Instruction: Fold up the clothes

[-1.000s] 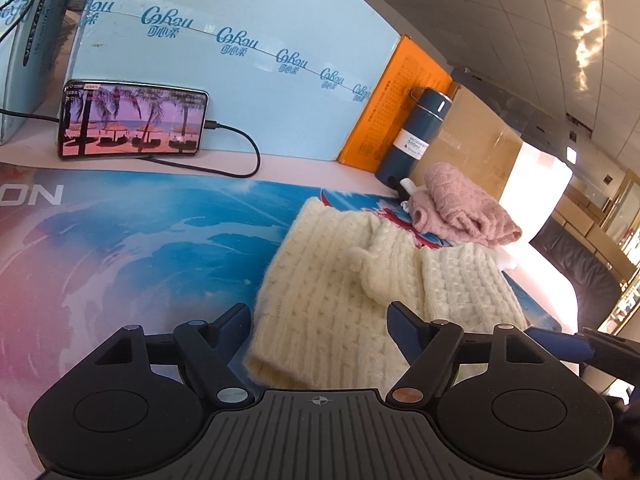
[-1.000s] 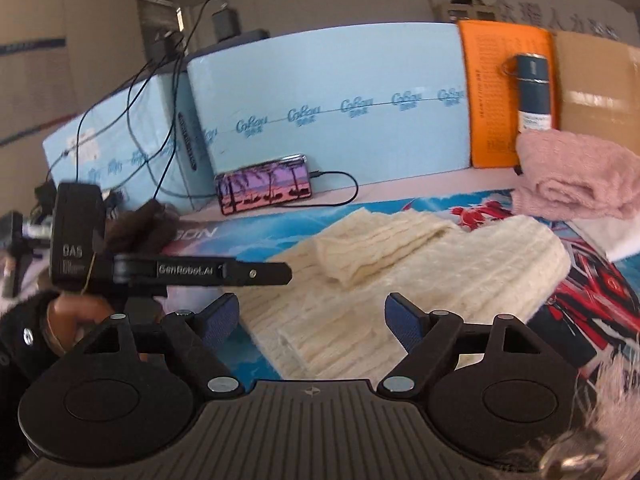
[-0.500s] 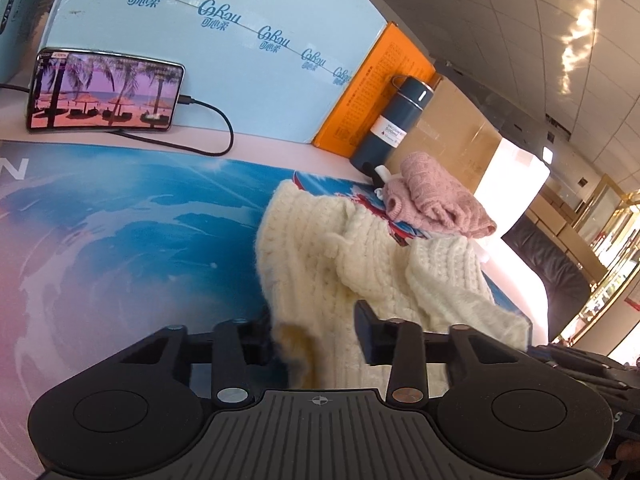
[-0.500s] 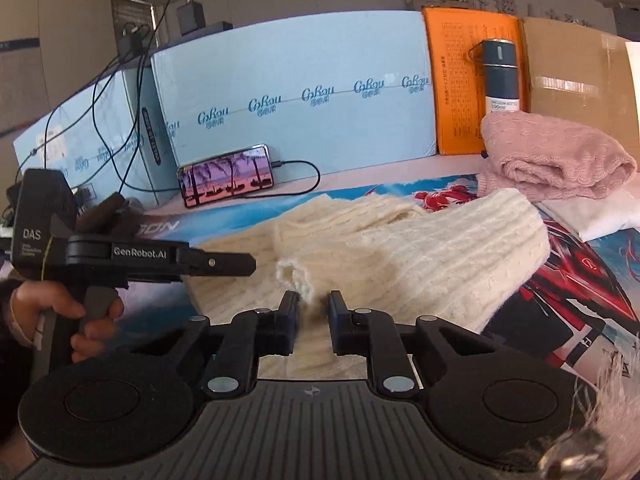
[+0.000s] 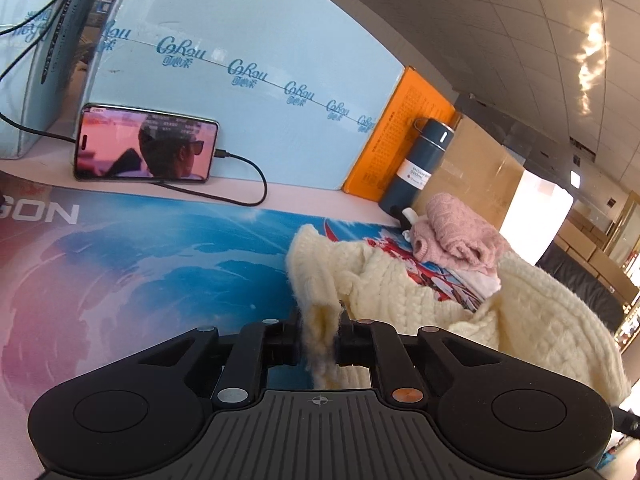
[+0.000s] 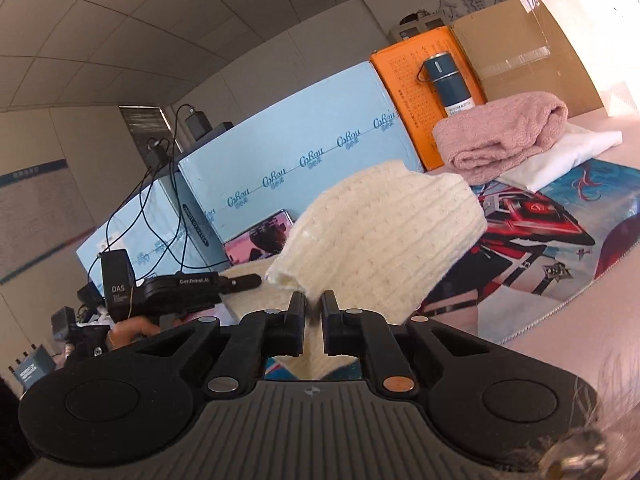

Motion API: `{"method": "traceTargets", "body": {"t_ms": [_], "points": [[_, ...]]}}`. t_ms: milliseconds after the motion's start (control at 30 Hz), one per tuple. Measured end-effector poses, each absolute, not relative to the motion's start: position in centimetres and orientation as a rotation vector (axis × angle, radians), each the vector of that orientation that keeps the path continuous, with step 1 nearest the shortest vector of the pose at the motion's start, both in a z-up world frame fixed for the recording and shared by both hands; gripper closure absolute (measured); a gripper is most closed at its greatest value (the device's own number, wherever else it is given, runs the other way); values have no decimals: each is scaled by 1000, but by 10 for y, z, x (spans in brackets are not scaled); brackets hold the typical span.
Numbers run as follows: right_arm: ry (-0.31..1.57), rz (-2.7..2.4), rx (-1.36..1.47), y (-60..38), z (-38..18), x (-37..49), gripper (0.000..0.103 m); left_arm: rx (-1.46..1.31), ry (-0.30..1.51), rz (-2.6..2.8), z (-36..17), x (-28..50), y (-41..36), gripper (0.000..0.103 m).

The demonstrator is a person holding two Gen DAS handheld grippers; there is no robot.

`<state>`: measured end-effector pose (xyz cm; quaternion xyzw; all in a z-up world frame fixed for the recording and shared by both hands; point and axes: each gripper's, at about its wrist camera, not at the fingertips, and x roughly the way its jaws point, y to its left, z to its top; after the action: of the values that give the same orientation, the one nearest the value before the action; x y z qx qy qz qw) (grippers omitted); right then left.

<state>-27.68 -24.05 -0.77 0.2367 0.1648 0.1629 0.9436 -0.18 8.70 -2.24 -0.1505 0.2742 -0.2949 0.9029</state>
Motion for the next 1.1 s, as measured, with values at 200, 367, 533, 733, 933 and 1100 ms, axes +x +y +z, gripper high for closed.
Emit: {"method": "traceTargets", "body": {"t_ms": [200, 367, 533, 733, 933, 1100], "points": [[363, 421, 492, -243, -9, -281, 48, -367, 529, -526, -16, -8, 109, 91], [359, 427, 509, -238, 8, -243, 31, -395, 474, -462, -11, -16, 125, 91], [464, 486, 585, -216, 16, -172, 28, -378, 431, -334, -9, -23, 144, 91], [572, 546, 677, -188, -4, -125, 28, -304, 431, -111, -5, -20, 172, 74], [615, 558, 740, -189, -19, -120, 28, -256, 328, -208, 13, -54, 175, 27], [620, 537, 762, -194, -23, -117, 28, -195, 597, -575, -7, -54, 133, 28]]}}
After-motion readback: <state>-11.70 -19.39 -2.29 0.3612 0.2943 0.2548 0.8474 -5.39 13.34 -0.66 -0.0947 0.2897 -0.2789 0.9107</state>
